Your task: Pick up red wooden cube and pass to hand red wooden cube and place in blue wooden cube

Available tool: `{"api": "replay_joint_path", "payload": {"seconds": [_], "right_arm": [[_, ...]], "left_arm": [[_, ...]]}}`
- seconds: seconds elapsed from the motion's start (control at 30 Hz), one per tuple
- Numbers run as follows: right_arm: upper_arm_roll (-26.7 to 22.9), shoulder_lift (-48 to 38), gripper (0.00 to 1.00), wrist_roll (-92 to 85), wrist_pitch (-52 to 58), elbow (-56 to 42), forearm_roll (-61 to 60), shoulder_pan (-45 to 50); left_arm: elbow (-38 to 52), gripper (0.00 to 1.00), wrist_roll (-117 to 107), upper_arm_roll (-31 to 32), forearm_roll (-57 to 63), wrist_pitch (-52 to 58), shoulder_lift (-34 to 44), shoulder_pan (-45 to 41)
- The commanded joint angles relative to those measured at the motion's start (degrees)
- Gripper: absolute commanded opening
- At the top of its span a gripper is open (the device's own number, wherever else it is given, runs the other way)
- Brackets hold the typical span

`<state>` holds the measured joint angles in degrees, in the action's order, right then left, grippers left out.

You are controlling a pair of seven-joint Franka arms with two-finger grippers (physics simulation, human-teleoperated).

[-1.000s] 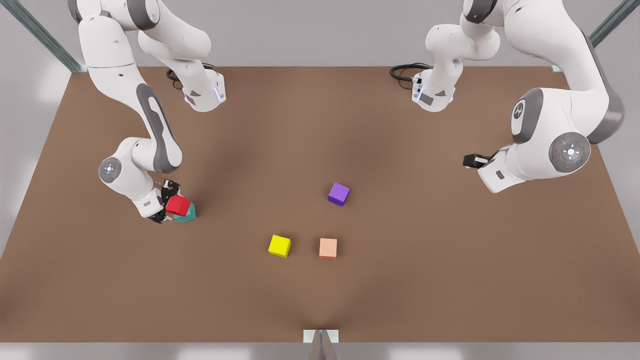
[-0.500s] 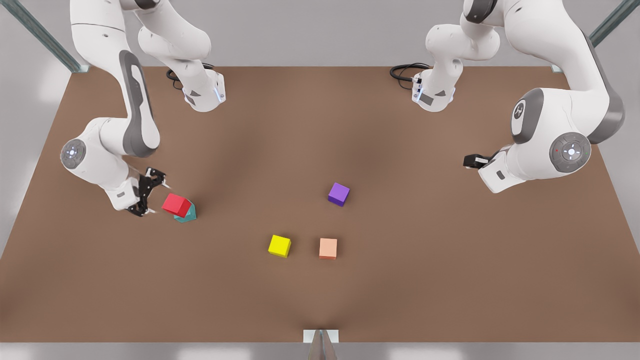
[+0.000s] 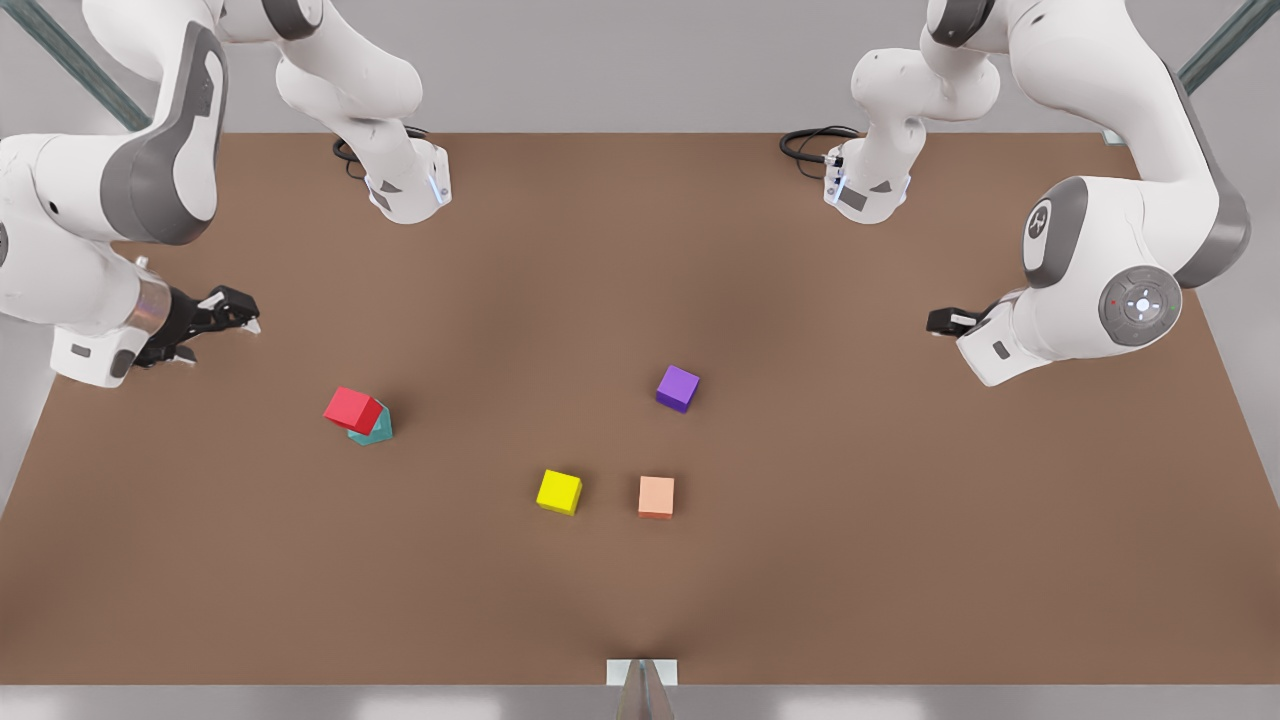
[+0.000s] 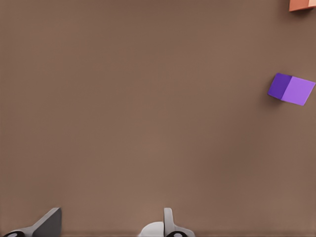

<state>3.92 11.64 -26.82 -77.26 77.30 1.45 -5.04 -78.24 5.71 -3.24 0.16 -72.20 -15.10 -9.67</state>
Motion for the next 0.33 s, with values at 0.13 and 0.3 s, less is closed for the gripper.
{"api": "replay_joint_path", "payload": {"seconds": [0.13,0.3], "right_arm": [[-0.1,-3.6,1.0,30.8,-3.1,5.3,0.5,-0.3],[-0.1,-4.6,1.0,29.3,-5.1,7.2,0.3,-0.3]], "left_arm": [[0.1,1.0,0.2,0.1,0.0,1.3,0.1,-0.1],[0.1,1.0,0.0,0.1,0.0,2.5,0.1,-0.1]]}}
